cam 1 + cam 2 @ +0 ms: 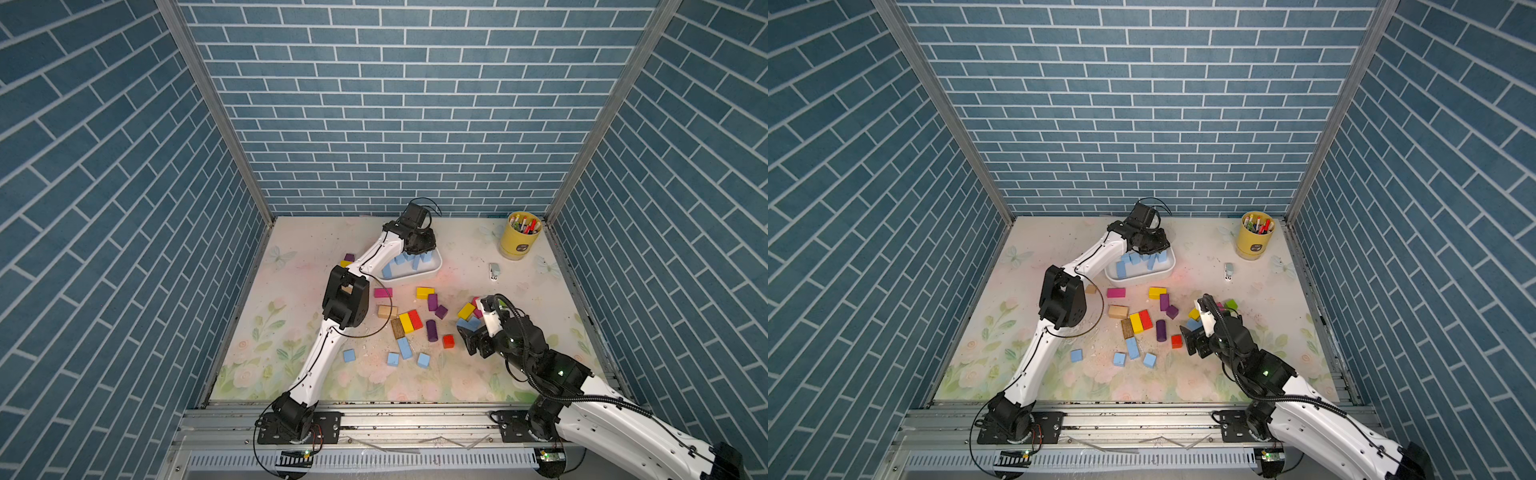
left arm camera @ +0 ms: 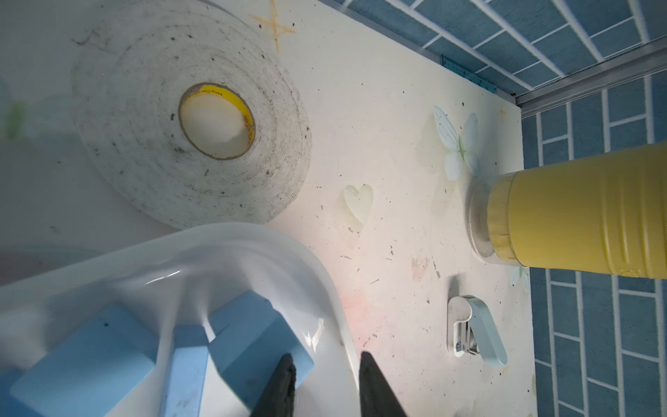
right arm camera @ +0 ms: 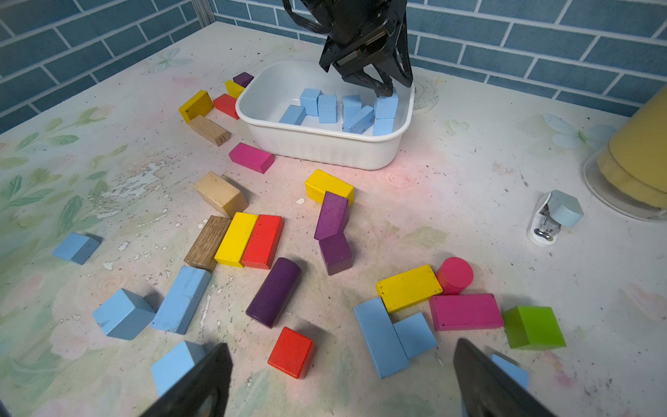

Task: Pick out the blue building blocks
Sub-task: Place the building block in the storage box, then adjust the building block in the storage box.

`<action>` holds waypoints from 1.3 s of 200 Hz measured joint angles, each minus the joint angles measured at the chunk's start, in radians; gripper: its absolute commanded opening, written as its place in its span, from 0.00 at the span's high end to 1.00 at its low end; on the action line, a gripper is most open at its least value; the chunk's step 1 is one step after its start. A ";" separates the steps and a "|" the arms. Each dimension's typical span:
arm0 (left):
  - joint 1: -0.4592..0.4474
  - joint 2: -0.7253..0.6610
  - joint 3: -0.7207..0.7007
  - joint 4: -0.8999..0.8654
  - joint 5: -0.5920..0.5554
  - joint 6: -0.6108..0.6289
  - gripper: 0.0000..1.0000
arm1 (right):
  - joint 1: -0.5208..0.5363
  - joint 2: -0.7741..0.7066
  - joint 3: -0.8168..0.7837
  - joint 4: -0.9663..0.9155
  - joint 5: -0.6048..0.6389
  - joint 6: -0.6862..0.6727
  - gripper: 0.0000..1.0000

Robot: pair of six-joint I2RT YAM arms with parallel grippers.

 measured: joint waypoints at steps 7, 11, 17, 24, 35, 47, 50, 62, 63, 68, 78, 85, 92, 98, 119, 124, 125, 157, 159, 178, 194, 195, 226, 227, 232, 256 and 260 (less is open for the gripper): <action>0.000 0.005 0.006 0.000 -0.002 0.002 0.68 | 0.000 0.000 0.000 0.000 0.000 0.000 0.05; 0.000 0.008 0.011 0.000 -0.004 0.005 0.68 | 0.000 0.000 0.000 0.000 0.000 0.000 0.05; 0.000 0.013 0.018 0.000 -0.006 0.009 0.68 | 0.000 0.000 0.000 0.000 0.000 0.000 0.05; 0.000 0.015 0.022 0.001 -0.011 0.013 0.68 | 0.000 0.000 0.000 -0.001 0.000 0.000 0.05; 0.003 0.016 0.023 0.001 -0.017 0.020 0.68 | 0.000 -0.001 0.000 -0.002 0.000 0.000 0.05; 0.005 0.017 0.025 0.000 -0.027 0.024 0.68 | 0.000 -0.001 0.000 -0.003 0.000 0.000 0.05; 0.005 0.018 0.026 0.000 -0.029 0.026 0.68 | 0.000 -0.001 0.000 -0.003 0.000 0.000 0.05; 0.011 0.022 0.031 0.004 -0.038 0.029 0.68 | 0.000 -0.001 0.000 -0.004 0.000 0.000 0.05; 0.011 0.022 0.031 0.004 -0.039 0.030 0.68 | 0.000 -0.001 0.000 -0.005 0.000 0.000 0.05; 0.014 0.024 0.033 0.007 -0.043 0.032 0.68 | 0.000 -0.001 0.000 -0.005 0.000 0.000 0.05; 0.021 0.029 0.036 0.018 -0.049 0.036 0.68 | 0.000 -0.001 0.000 -0.006 0.000 0.000 0.05; 0.027 0.031 0.039 0.024 -0.054 0.039 0.68 | 0.000 -0.001 0.000 -0.007 0.000 0.000 0.05; 0.033 0.032 0.039 0.027 -0.061 0.041 0.68 | 0.000 -0.002 0.000 -0.007 0.000 0.000 0.05; 0.038 0.034 0.039 0.027 -0.066 0.043 0.68 | 0.000 -0.003 0.000 -0.007 0.000 0.000 0.05; 0.052 0.045 0.039 0.022 -0.077 0.045 0.68 | 0.000 -0.010 0.000 -0.010 0.001 0.000 0.05; 0.055 0.048 0.039 0.018 -0.078 0.046 0.68 | 0.000 -0.011 0.000 -0.010 0.001 0.000 0.05; 0.056 0.049 0.039 0.018 -0.078 0.046 0.68 | 0.000 -0.011 0.000 -0.010 0.001 0.000 0.05; 0.061 0.063 0.037 -0.018 -0.091 0.055 0.68 | 0.000 -0.012 0.000 -0.013 0.003 0.000 0.05; 0.061 0.063 0.037 -0.019 -0.091 0.056 0.68 | 0.000 -0.012 0.000 -0.013 0.003 0.000 0.05; 0.060 0.062 0.035 -0.022 -0.090 0.065 0.68 | 0.000 -0.012 0.000 -0.013 0.003 0.000 0.05; 0.059 0.045 0.008 -0.014 -0.091 0.071 0.66 | 0.000 -0.012 0.000 -0.013 0.003 0.000 0.05; 0.059 0.044 0.006 -0.014 -0.091 0.071 0.66 | 0.000 -0.012 0.000 -0.013 0.003 0.000 0.05; 0.055 -0.049 -0.089 -0.014 -0.101 0.098 0.58 | 0.000 -0.012 0.000 -0.013 0.003 0.000 0.05; 0.055 -0.053 -0.092 -0.015 -0.101 0.098 0.57 | 0.000 -0.012 0.000 -0.014 0.003 0.000 0.05; 0.054 -0.076 -0.110 -0.015 -0.105 0.105 0.56 | 0.000 -0.012 0.000 -0.014 0.003 0.000 0.05; 0.049 -0.218 -0.209 -0.004 -0.125 0.129 0.43 | 0.000 -0.013 0.000 -0.014 0.003 0.000 0.05; 0.048 -0.248 -0.230 0.002 -0.129 0.132 0.41 | 0.000 -0.013 0.000 -0.014 0.003 0.000 0.05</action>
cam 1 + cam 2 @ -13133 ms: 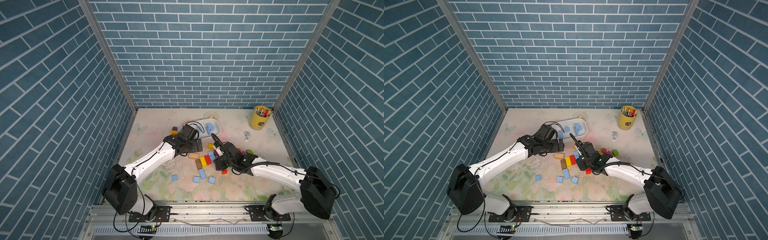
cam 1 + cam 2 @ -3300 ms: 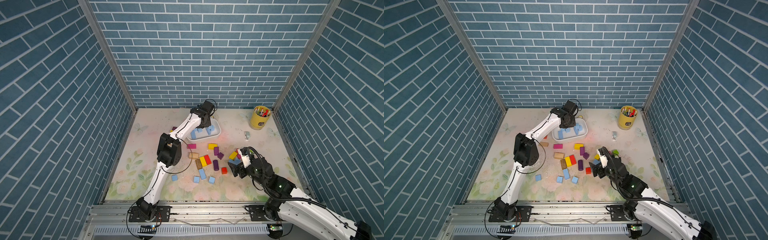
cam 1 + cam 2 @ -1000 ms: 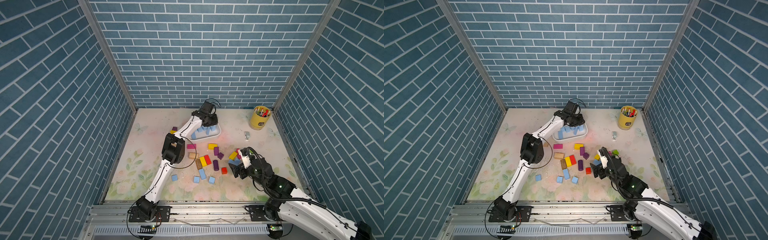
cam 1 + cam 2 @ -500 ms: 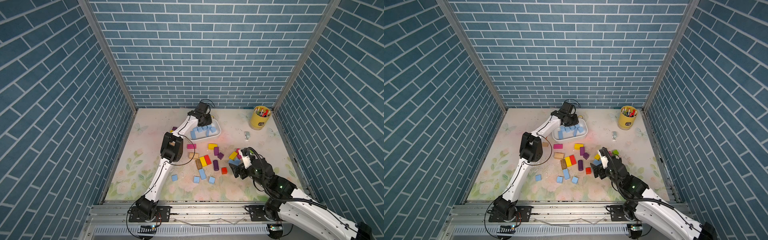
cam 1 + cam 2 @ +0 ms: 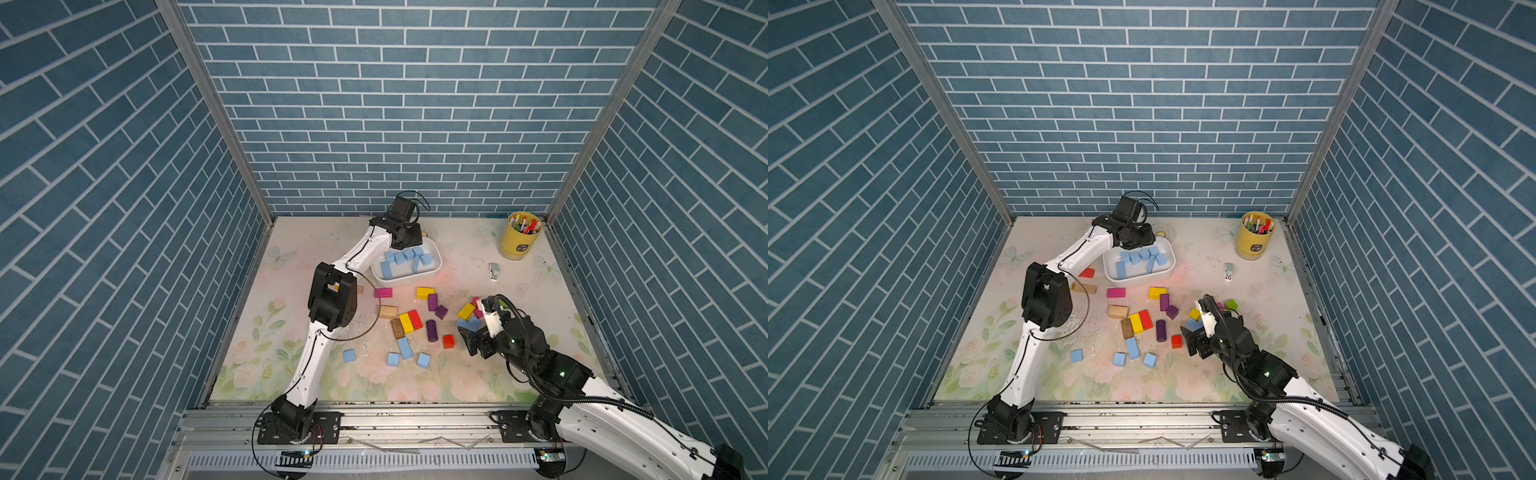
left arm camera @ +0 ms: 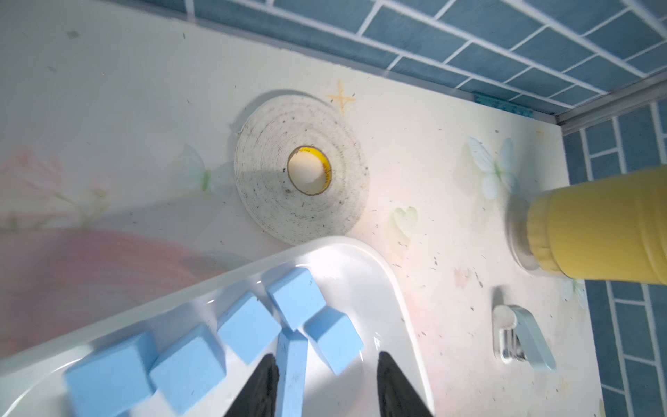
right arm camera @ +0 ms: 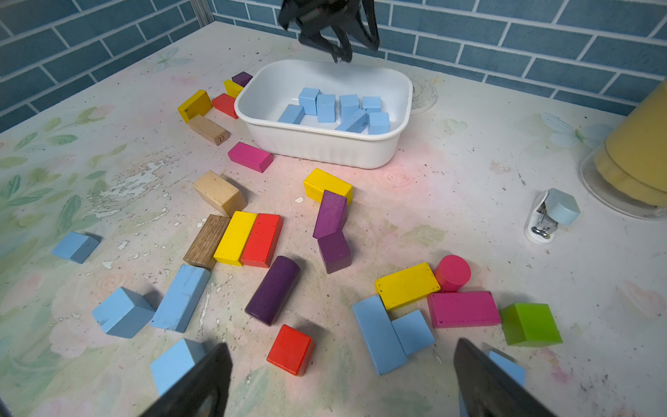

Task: Pick out the blue building blocks
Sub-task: Adjust the building block in the storage box.

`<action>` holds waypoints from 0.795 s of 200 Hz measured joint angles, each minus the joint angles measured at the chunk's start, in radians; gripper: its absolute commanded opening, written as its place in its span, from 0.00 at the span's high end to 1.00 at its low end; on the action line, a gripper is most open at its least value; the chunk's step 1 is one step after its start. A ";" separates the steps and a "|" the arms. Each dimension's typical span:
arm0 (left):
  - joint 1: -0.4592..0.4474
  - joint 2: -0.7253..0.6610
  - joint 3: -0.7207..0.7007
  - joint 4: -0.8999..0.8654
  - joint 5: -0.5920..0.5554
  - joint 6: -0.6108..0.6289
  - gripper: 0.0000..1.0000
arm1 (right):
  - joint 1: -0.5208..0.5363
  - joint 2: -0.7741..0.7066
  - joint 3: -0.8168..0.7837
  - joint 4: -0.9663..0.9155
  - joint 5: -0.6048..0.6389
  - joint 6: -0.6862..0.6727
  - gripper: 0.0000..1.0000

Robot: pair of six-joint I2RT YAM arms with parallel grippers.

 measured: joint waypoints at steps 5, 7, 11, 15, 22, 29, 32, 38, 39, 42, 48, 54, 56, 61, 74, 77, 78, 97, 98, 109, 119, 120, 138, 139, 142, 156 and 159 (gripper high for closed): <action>-0.002 -0.035 -0.026 0.007 -0.002 0.009 0.39 | 0.000 0.000 0.000 0.000 0.000 0.000 0.05; -0.002 -0.049 -0.037 0.010 -0.003 0.006 0.38 | 0.000 0.000 0.000 0.000 0.000 0.000 0.05; -0.003 -0.076 -0.056 0.013 -0.005 0.016 0.36 | 0.000 0.000 0.000 0.000 0.000 0.000 0.05; -0.005 -0.105 -0.080 0.021 -0.007 0.014 0.34 | 0.000 0.000 0.000 0.000 0.000 0.000 0.05; -0.007 -0.150 -0.119 0.033 -0.011 0.020 0.31 | 0.000 0.000 0.000 0.000 0.000 0.000 0.05; -0.010 -0.199 -0.167 0.048 -0.013 0.027 0.28 | 0.000 0.000 0.000 0.000 0.000 0.000 0.05; -0.012 -0.217 -0.187 0.053 -0.014 0.032 0.27 | 0.000 0.000 0.000 0.000 0.000 0.000 0.05; -0.015 -0.257 -0.229 0.065 -0.016 0.039 0.25 | 0.000 0.000 0.000 0.000 0.000 0.001 0.05; -0.016 -0.261 -0.233 0.067 -0.016 0.038 0.24 | 0.000 0.000 0.000 -0.001 0.000 0.000 0.05; -0.018 -0.282 -0.259 0.074 -0.017 0.039 0.23 | 0.000 0.000 0.000 -0.001 0.000 0.001 0.05; -0.021 -0.316 -0.302 0.084 -0.020 0.043 0.22 | 0.000 0.000 0.000 -0.001 0.000 0.001 0.05; -0.026 -0.346 -0.343 0.095 -0.021 0.048 0.20 | 0.000 0.001 0.000 -0.001 0.001 0.002 0.05; -0.028 -0.358 -0.359 0.098 -0.022 0.051 0.20 | 0.000 0.001 0.000 -0.001 0.001 0.003 0.05; -0.032 -0.383 -0.395 0.108 -0.026 0.054 0.19 | 0.000 0.002 0.000 -0.002 0.002 0.006 0.05; -0.045 -0.446 -0.492 0.126 -0.034 0.067 0.16 | 0.000 0.006 0.000 -0.005 0.006 0.010 0.05; -0.050 -0.461 -0.514 0.131 -0.038 0.070 0.15 | 0.000 0.008 0.000 -0.005 0.006 0.010 0.05; -0.051 -0.464 -0.519 0.132 -0.038 0.071 0.15 | 0.000 0.009 0.000 -0.006 0.007 0.011 0.05; -0.075 -0.546 -0.640 0.148 -0.054 0.082 0.13 | 0.000 0.027 0.006 -0.018 0.015 0.025 0.05; -0.078 -0.553 -0.649 0.149 -0.054 0.084 0.13 | 0.000 0.029 0.007 -0.018 0.016 0.026 0.05; -0.095 -0.602 -0.711 0.157 -0.069 0.091 0.12 | 0.000 0.042 0.014 -0.026 0.021 0.027 0.05; -0.113 -0.647 -0.760 0.164 -0.085 0.095 0.10 | 0.000 0.055 0.019 -0.032 0.024 0.032 0.05; -0.115 -0.653 -0.767 0.164 -0.087 0.096 0.09 | 0.000 0.055 0.019 -0.033 0.024 0.032 0.05; -0.154 -0.735 -0.843 0.177 -0.119 0.101 0.06 | 0.000 0.077 0.028 -0.042 0.026 0.035 0.05; -0.156 -0.738 -0.845 0.178 -0.121 0.101 0.06 | 0.000 0.079 0.028 -0.042 0.026 0.035 0.05; -0.162 -0.750 -0.856 0.179 -0.126 0.101 0.05 | 0.000 0.081 0.029 -0.043 0.026 0.035 0.05; -0.191 -0.804 -0.901 0.183 -0.152 0.097 0.03 | 0.000 0.094 0.031 -0.043 0.026 0.035 0.05; -0.197 -0.814 -0.910 0.185 -0.156 0.094 0.03 | 0.000 0.098 0.031 -0.043 0.025 0.035 0.05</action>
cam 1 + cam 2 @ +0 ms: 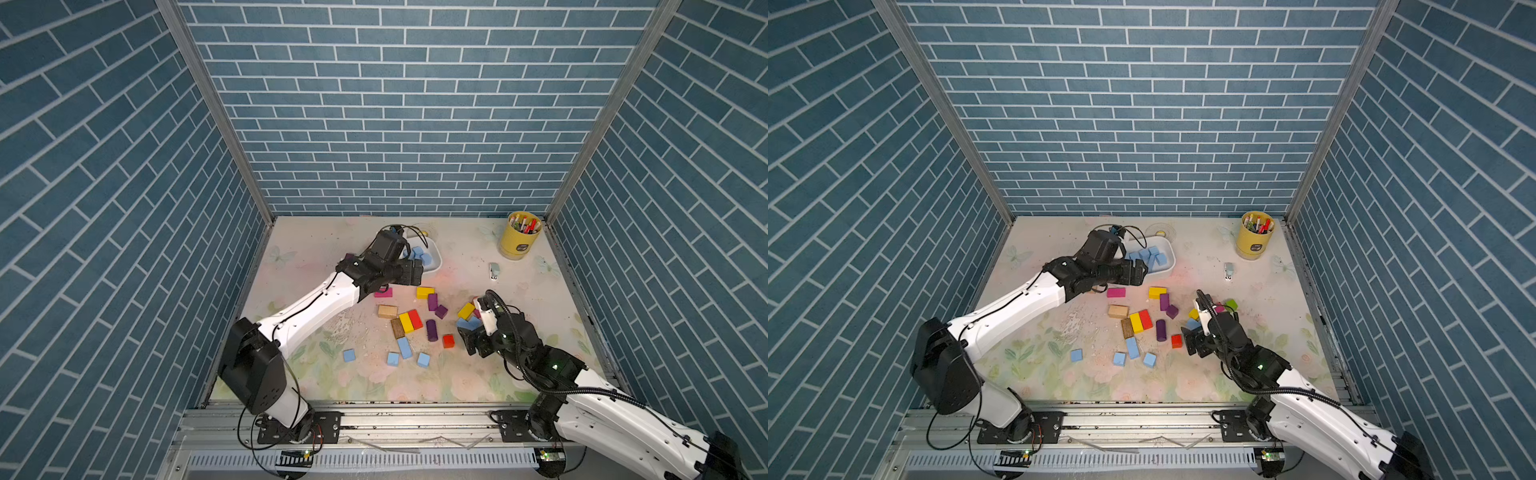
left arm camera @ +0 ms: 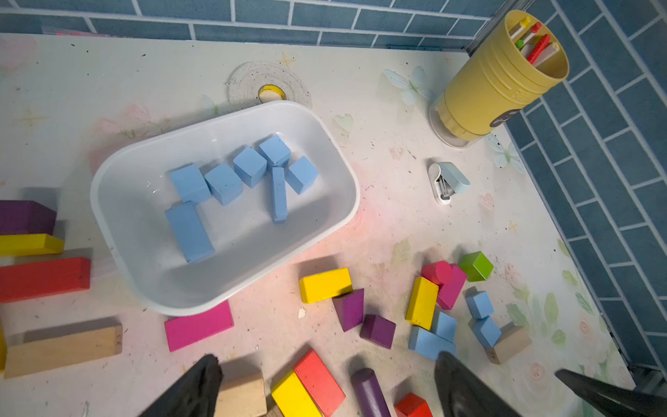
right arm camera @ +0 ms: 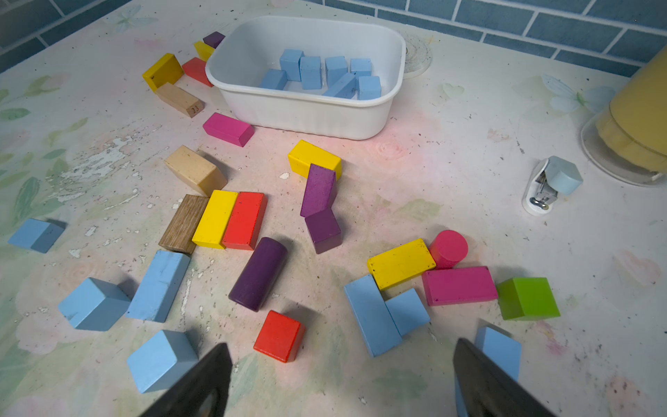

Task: Pick out the blue building blocks
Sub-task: Adjust the building block in the storage box, then pick up the building block from the center of the board.

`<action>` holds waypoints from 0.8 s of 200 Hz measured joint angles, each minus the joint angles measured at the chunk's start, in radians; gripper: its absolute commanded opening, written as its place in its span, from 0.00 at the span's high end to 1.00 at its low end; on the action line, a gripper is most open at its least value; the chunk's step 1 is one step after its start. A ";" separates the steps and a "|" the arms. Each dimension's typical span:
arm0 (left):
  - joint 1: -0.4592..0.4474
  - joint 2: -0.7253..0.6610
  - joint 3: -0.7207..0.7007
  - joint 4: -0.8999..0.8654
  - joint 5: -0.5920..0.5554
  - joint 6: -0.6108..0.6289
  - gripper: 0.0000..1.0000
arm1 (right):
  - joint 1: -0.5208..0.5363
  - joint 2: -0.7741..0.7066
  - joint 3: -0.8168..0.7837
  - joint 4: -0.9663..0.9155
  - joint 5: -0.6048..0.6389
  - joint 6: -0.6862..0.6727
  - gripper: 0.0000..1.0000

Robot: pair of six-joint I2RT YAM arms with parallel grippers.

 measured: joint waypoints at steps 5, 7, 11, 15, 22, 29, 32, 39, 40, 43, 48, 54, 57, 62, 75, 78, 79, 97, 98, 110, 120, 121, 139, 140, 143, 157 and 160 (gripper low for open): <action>-0.008 -0.017 -0.017 0.001 -0.006 -0.005 0.02 | 0.000 0.004 0.000 0.000 -0.001 0.000 0.05; -0.011 -0.021 -0.021 0.002 -0.009 -0.005 0.01 | 0.000 0.006 0.000 0.000 -0.002 0.000 0.05; -0.016 -0.034 -0.035 0.002 -0.013 -0.010 0.01 | 0.000 0.010 0.000 0.000 -0.002 0.000 0.05; -0.019 -0.046 -0.049 0.001 -0.017 -0.016 0.01 | 0.000 0.014 0.001 0.000 -0.002 0.000 0.05; -0.023 -0.063 -0.071 0.000 -0.023 -0.026 0.01 | 0.000 0.021 0.001 0.000 -0.003 0.000 0.05; -0.026 -0.078 -0.093 -0.005 -0.028 -0.037 0.01 | 0.000 0.027 0.002 0.000 -0.003 0.000 0.05; -0.027 -0.084 -0.102 -0.007 -0.030 -0.042 0.01 | 0.000 0.029 0.002 0.000 -0.003 0.000 0.05; -0.030 -0.096 -0.124 -0.014 -0.035 -0.054 0.01 | 0.000 0.034 0.002 0.001 -0.004 0.000 0.05; -0.030 -0.097 -0.126 -0.014 -0.036 -0.055 0.01 | 0.000 0.035 0.002 0.001 -0.004 0.000 0.05; -0.030 -0.101 -0.134 -0.018 -0.038 -0.060 0.01 | 0.000 0.037 0.002 0.001 -0.005 0.000 0.05; -0.032 -0.111 -0.151 -0.024 -0.042 -0.069 0.01 | 0.000 0.040 0.002 0.002 -0.005 0.000 0.05; -0.035 -0.120 -0.169 -0.031 -0.043 -0.077 0.01 | 0.000 0.042 0.002 0.003 -0.006 0.000 0.05; -0.037 -0.124 -0.178 -0.035 -0.045 -0.082 0.01 | 0.000 0.043 0.002 0.003 -0.006 0.000 0.05; -0.041 -0.130 -0.193 -0.043 -0.048 -0.089 0.00 | 0.000 0.045 0.002 0.005 -0.006 0.000 0.05; -0.053 -0.146 -0.228 -0.056 -0.052 -0.101 0.01 | 0.000 0.051 0.002 0.009 -0.006 0.000 0.05; -0.056 -0.150 -0.235 -0.060 -0.052 -0.104 0.01 | 0.000 0.052 0.002 0.010 -0.006 -0.001 0.05; -0.056 -0.151 -0.237 -0.061 -0.052 -0.105 0.01 | 0.000 0.053 0.002 0.010 -0.006 -0.001 0.05; -0.073 -0.173 -0.278 -0.081 -0.048 -0.113 0.01 | 0.000 0.063 0.002 0.018 -0.006 -0.001 0.05; -0.074 -0.175 -0.282 -0.082 -0.047 -0.114 0.01 | 0.000 0.063 0.002 0.018 -0.006 -0.001 0.05; -0.087 -0.192 -0.309 -0.090 -0.041 -0.115 0.01 | 0.000 0.071 0.002 0.021 -0.006 -0.001 0.05; -0.100 -0.206 -0.327 -0.097 -0.039 -0.116 0.01 | 0.000 0.074 0.002 0.022 -0.006 -0.001 0.05; -0.101 -0.209 -0.330 -0.098 -0.039 -0.116 0.01 | 0.000 0.074 0.002 0.022 -0.006 -0.001 0.05; -0.124 -0.233 -0.360 -0.108 -0.037 -0.120 0.01 | 0.000 0.077 0.002 0.029 -0.006 -0.001 0.05; -0.125 -0.234 -0.361 -0.108 -0.037 -0.121 0.01 | 0.000 0.077 0.002 0.030 -0.006 -0.001 0.05; -0.129 -0.238 -0.367 -0.110 -0.039 -0.122 0.01 | 0.000 0.078 0.002 0.032 -0.006 -0.001 0.04; -0.149 -0.252 -0.390 -0.120 -0.053 -0.129 0.01 | 0.000 0.085 0.002 0.039 -0.006 -0.001 0.05; -0.154 -0.254 -0.394 -0.123 -0.057 -0.132 0.01 | 0.000 0.087 0.002 0.040 -0.006 -0.001 0.04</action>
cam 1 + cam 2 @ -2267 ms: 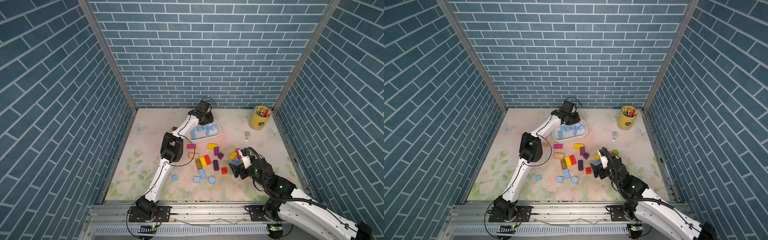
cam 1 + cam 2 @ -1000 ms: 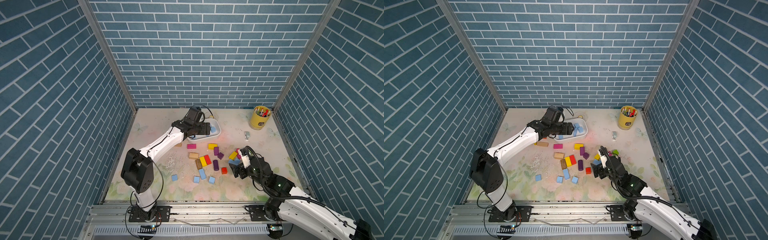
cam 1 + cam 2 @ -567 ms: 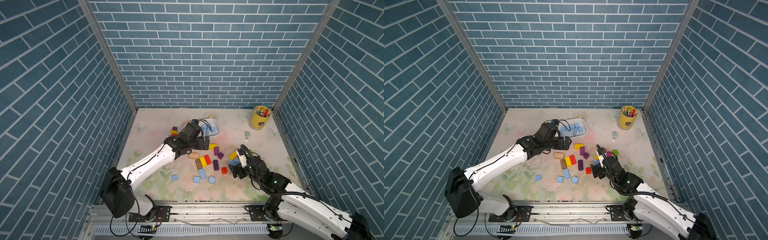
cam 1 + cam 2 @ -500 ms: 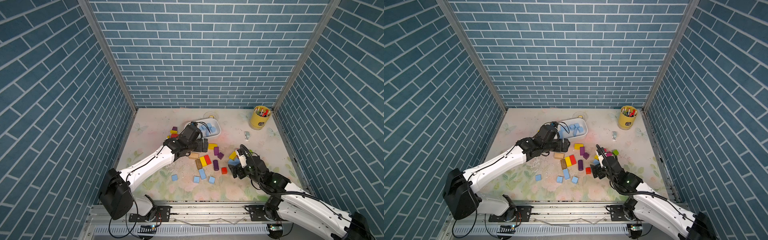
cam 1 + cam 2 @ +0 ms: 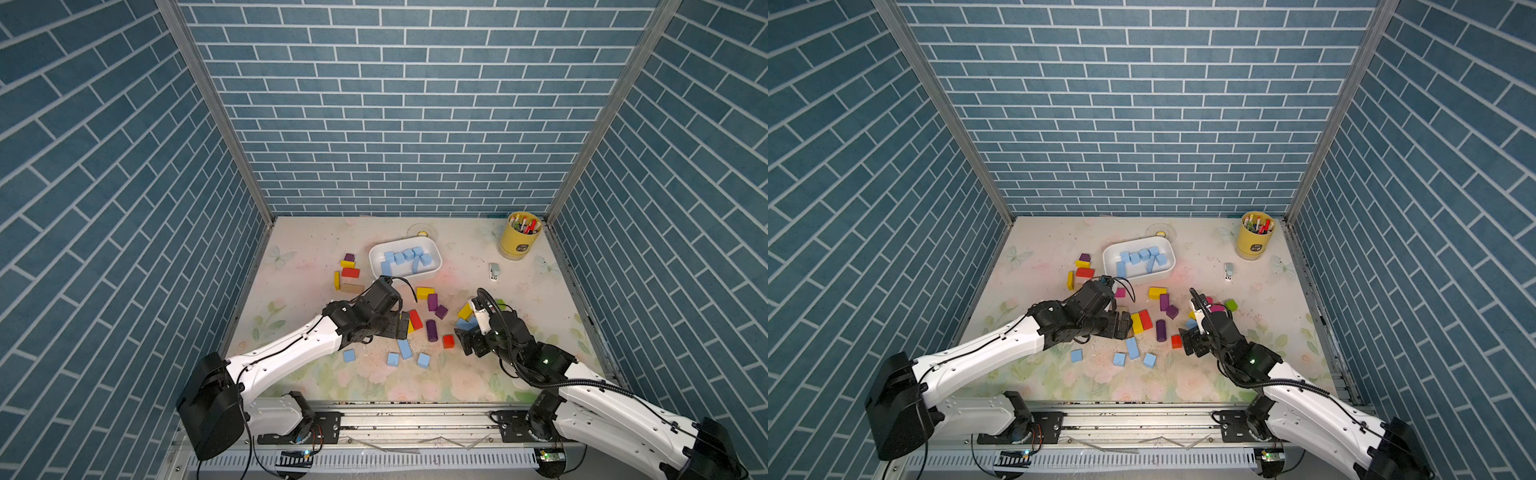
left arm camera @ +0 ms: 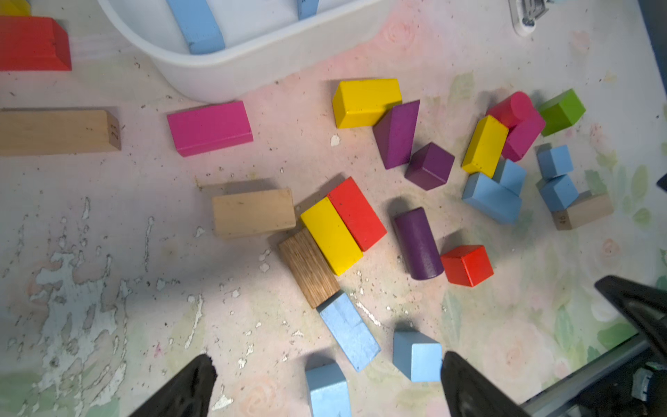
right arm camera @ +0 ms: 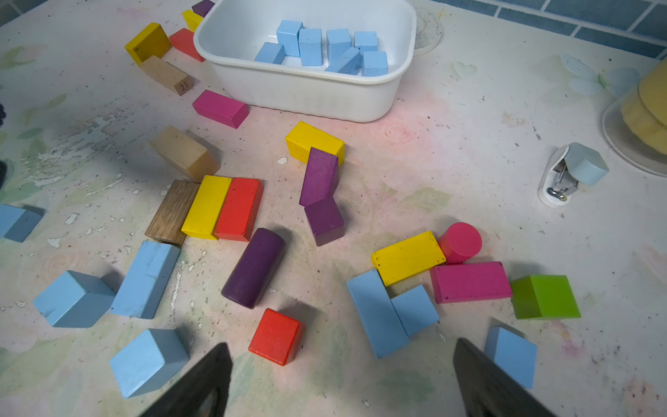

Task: Pick out the blue building blocks
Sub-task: Pick up the building block from the center of the board.

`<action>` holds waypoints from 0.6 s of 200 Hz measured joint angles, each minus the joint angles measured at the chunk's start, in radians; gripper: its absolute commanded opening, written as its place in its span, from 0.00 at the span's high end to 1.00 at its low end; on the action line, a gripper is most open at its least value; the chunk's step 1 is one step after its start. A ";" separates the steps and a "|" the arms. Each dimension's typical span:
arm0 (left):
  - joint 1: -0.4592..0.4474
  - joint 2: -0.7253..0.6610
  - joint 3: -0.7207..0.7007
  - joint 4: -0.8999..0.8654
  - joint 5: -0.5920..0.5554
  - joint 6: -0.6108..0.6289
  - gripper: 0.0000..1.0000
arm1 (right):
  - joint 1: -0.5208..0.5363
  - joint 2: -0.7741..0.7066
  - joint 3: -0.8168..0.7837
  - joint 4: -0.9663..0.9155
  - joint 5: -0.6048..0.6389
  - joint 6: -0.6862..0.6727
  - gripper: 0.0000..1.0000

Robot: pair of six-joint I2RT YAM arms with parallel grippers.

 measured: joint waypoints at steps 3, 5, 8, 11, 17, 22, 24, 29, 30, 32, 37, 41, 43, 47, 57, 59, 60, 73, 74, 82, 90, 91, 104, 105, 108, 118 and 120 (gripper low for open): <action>-0.005 -0.001 -0.003 -0.004 -0.003 -0.001 0.01 | 0.000 0.001 0.000 0.001 0.000 0.000 0.04; -0.008 -0.001 -0.006 -0.006 -0.005 -0.003 0.01 | 0.000 0.002 0.000 0.003 0.000 0.000 0.05; -0.014 -0.002 -0.009 -0.009 -0.010 -0.005 0.02 | 0.000 0.004 0.000 0.004 0.000 0.000 0.05; -0.019 -0.002 -0.012 -0.013 -0.014 -0.007 0.02 | 0.000 0.005 0.000 0.005 0.000 0.000 0.04; -0.031 0.000 -0.016 -0.019 -0.022 -0.011 0.02 | 0.000 0.008 0.000 0.008 0.000 0.000 0.05; -0.041 0.000 -0.021 -0.022 -0.029 -0.013 0.03 | 0.000 0.011 0.000 0.010 0.000 0.000 0.05; -0.043 0.000 -0.022 -0.023 -0.030 -0.014 0.03 | 0.000 0.012 0.000 0.011 0.000 0.000 0.04; -0.054 0.001 -0.026 -0.024 -0.039 -0.016 0.04 | 0.000 0.014 0.000 0.011 0.000 0.000 0.05; -0.057 0.001 -0.027 -0.024 -0.040 -0.018 0.04 | 0.000 0.014 0.000 0.012 0.000 0.000 0.05; -0.060 0.002 -0.028 -0.025 -0.042 -0.018 0.05 | 0.000 0.015 0.000 0.012 0.000 0.000 0.04; -0.071 0.003 -0.032 -0.026 -0.049 -0.022 0.05 | 0.000 0.016 0.000 0.012 -0.001 0.000 0.04; -0.079 0.005 -0.035 -0.027 -0.053 -0.024 0.06 | 0.000 0.017 0.000 0.013 -0.002 0.000 0.05; -0.083 0.006 -0.037 -0.027 -0.056 -0.026 0.06 | 0.000 0.018 0.000 0.013 -0.002 0.000 0.05; -0.090 0.009 -0.040 -0.026 -0.059 -0.027 0.07 | 0.000 0.018 0.000 0.013 -0.003 0.000 0.05; -0.106 0.016 -0.049 -0.026 -0.068 -0.033 0.09 | 0.000 0.019 0.000 0.014 -0.004 0.000 0.04; -0.109 0.018 -0.051 -0.026 -0.068 -0.034 0.09 | 0.000 0.019 0.000 0.014 -0.004 0.000 0.05; -0.110 0.019 -0.052 -0.026 -0.069 -0.034 0.09 | 0.000 0.019 0.000 0.015 -0.004 0.000 0.04; -0.128 0.029 -0.067 -0.027 -0.076 -0.044 0.11 | 0.000 0.019 0.000 0.017 -0.008 0.000 0.04; -0.129 0.029 -0.068 -0.027 -0.076 -0.045 0.11 | 0.000 0.019 0.000 0.018 -0.009 0.000 0.04; -0.139 0.035 -0.075 -0.026 -0.082 -0.049 0.12 | 0.000 0.019 0.000 0.019 -0.014 0.000 0.04; -0.149 0.042 -0.080 -0.026 -0.086 -0.053 0.13 | 0.000 0.019 0.000 0.020 -0.019 0.000 0.04; -0.150 0.043 -0.080 -0.026 -0.086 -0.053 0.14 | 0.000 0.019 0.000 0.019 -0.020 0.000 0.04; -0.164 0.059 -0.082 -0.026 -0.091 -0.057 0.16 | 0.000 0.019 0.000 0.022 -0.027 0.000 0.04; -0.165 0.061 -0.082 -0.026 -0.091 -0.057 0.16 | 0.000 0.019 0.000 0.022 -0.028 0.000 0.04; -0.167 0.065 -0.082 -0.025 -0.092 -0.058 0.17 | 0.000 0.019 0.000 0.023 -0.029 0.000 0.04; -0.176 0.082 -0.082 -0.024 -0.094 -0.061 0.22 | 0.000 0.019 0.000 0.025 -0.032 0.000 0.04; -0.178 0.085 -0.082 -0.023 -0.094 -0.063 0.23 | 0.000 0.019 0.000 0.026 -0.032 0.000 0.04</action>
